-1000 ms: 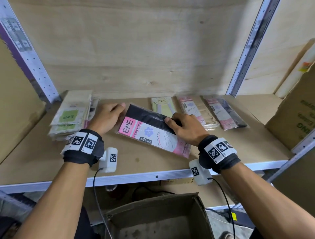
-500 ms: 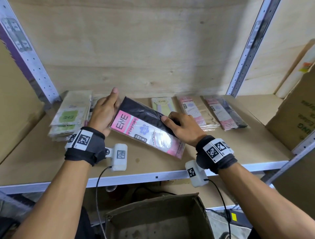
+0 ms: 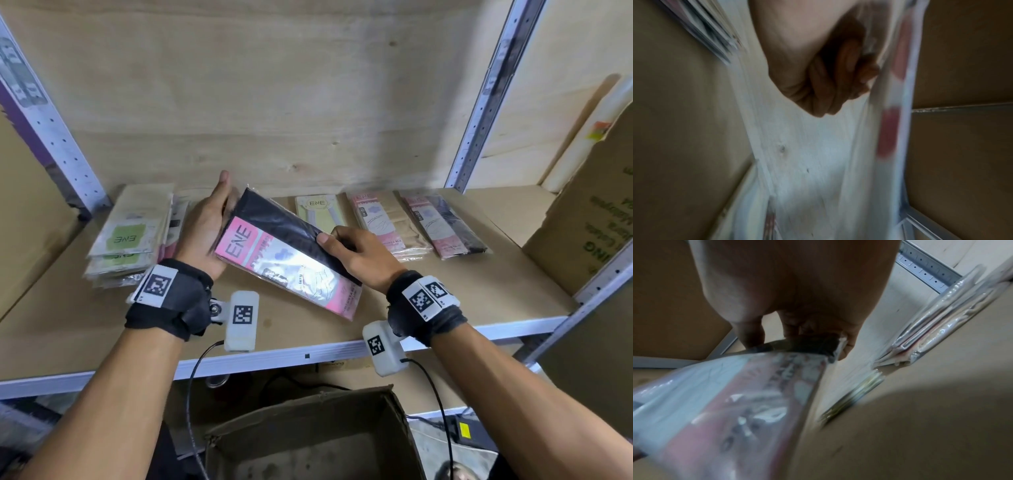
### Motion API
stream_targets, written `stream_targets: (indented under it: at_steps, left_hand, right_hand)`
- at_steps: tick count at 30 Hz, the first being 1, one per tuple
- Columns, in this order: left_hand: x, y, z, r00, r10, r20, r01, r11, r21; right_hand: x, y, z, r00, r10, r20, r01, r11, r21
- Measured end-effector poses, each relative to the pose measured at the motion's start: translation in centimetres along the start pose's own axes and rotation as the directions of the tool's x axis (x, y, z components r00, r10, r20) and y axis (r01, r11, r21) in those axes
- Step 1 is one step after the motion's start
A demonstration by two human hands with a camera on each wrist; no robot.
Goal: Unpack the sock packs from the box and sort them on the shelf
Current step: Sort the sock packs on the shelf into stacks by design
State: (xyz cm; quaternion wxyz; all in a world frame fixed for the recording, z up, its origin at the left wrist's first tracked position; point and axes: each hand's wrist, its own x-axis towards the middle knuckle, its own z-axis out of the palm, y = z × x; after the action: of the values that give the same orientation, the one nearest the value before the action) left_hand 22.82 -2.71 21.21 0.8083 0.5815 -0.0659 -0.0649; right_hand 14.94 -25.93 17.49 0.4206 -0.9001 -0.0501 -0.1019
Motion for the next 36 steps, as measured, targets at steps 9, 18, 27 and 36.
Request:
stream_targets:
  at_steps: [9,18,27,36]
  left_hand:
    - [-0.2,-0.9,-1.1,0.999,-0.049,0.014,0.046,0.985,0.167]
    - [-2.0,-4.3,4.2,0.982,0.178,-0.057,-0.087,0.707,0.702]
    - [-1.8,-4.6,5.0,0.912,0.398,-0.098,-0.243,0.718,0.652]
    - [-1.0,-4.3,3.5,0.970,0.241,-0.040,-0.166,0.771,0.615]
  right_hand:
    - [0.8,0.1,0.2,0.962,0.269,-0.045,-0.239,0.913,0.330]
    - [1.4,-1.8,3.0,0.902,0.349,-0.253,-0.273,0.917,0.291]
    - [1.3,-2.9,3.4,0.897,0.343,-0.279,-0.210,0.886,0.414]
    - [1.3,-1.4,3.3,0.936,0.219,-0.276,-0.108,0.923,0.368]
